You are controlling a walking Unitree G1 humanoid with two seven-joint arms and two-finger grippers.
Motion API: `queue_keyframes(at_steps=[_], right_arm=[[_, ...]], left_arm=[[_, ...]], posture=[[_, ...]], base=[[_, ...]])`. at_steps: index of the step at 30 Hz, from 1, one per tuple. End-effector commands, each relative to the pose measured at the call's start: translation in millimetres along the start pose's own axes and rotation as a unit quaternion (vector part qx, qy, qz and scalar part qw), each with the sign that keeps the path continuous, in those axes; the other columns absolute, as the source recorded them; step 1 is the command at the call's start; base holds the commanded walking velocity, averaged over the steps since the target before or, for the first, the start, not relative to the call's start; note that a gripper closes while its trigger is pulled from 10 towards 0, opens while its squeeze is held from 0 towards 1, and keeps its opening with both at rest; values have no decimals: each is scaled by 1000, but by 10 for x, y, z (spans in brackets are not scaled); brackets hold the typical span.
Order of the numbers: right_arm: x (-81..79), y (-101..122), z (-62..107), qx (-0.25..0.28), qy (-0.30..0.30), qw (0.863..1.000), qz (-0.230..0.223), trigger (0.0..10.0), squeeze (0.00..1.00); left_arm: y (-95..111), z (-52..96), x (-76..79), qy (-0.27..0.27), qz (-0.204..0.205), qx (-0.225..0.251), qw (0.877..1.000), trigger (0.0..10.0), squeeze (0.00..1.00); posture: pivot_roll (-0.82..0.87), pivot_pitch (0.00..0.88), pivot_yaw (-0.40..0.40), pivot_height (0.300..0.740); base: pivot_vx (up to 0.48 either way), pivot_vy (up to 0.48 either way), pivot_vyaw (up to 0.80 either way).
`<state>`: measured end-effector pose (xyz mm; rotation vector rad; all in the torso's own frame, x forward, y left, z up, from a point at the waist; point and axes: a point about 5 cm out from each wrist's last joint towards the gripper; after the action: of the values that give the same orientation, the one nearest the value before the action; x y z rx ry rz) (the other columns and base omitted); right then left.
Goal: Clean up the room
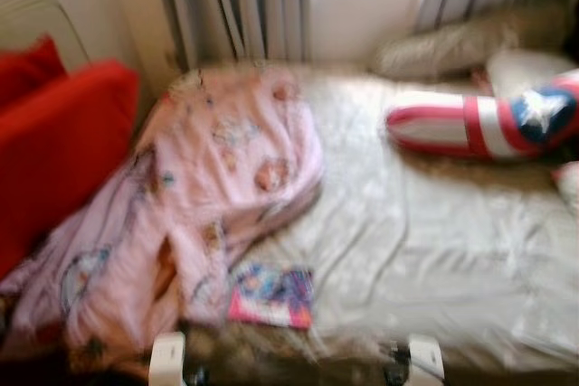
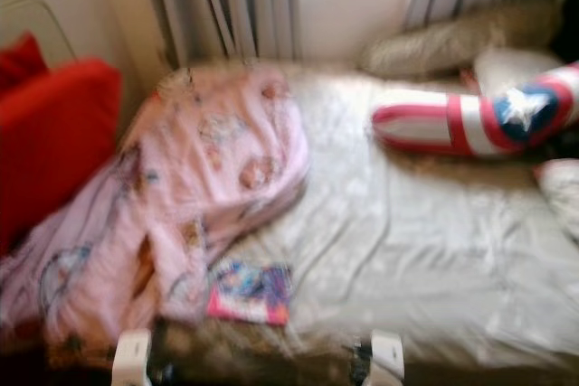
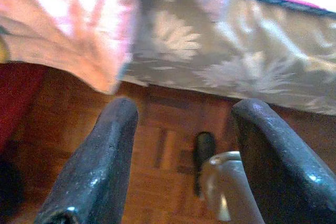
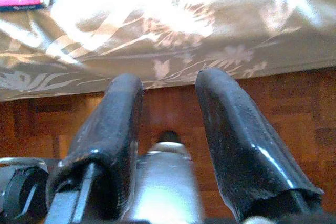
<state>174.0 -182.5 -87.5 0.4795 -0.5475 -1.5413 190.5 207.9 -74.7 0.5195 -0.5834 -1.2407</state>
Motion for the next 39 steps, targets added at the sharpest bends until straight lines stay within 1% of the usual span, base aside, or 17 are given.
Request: queue_keyframes(at_steps=[1, 5, 16, 21, 30, 39], right_arm=[[43, -62, 16, -11, -6, 1000, -2, 10000, 0], [45, -58, 15, -10, -5, 1000, -2, 10000, 0], [58, -48, 13, -9, -5, 1000, 0, 10000, 0], [56, -43, 12, -8, -4, 1000, 10, 10000, 0], [41, -42, 13, -5, -4, 1000, 6, 10000, 0], [34, -42, 12, -5, -2, 1000, 3, 10000, 0]], left_arm=[[-44, -2, 48, -5, 1, -11, 1000, 10000, 0], [-42, -3, 51, -5, 3, -10, 1000, 10000, 0], [-35, -5, 66, -8, 5, -7, 1000, 10000, 0], [-35, -6, 66, -8, 5, -8, 1000, 10000, 0], [-36, -6, 65, -9, 9, -8, 1000, 10000, 0], [-36, -6, 68, -10, 11, -8, 1000, 10000, 0]], posture=[[58, 0, 26, 740], [57, 0, 25, 740], [60, 1, 21, 740], [60, 2, 21, 740], [62, 3, 20, 740], [61, 2, 18, 740]], base=[[0, 480, 0], [0, 386, 0], [0, 0, 0], [0, 0, 0], [0, 0, 800], [0, 0, 0]])
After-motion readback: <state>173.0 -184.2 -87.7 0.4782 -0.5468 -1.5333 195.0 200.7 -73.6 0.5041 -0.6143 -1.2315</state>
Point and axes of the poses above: a point about 5 cm out from each wrist's last joint towards the gripper, its own z axis pointing back from the gripper into the wrist, its own y axis along the axis of the wrist's last joint, x = y × z, and after that the axes turned 9 degrees about z, right-handed
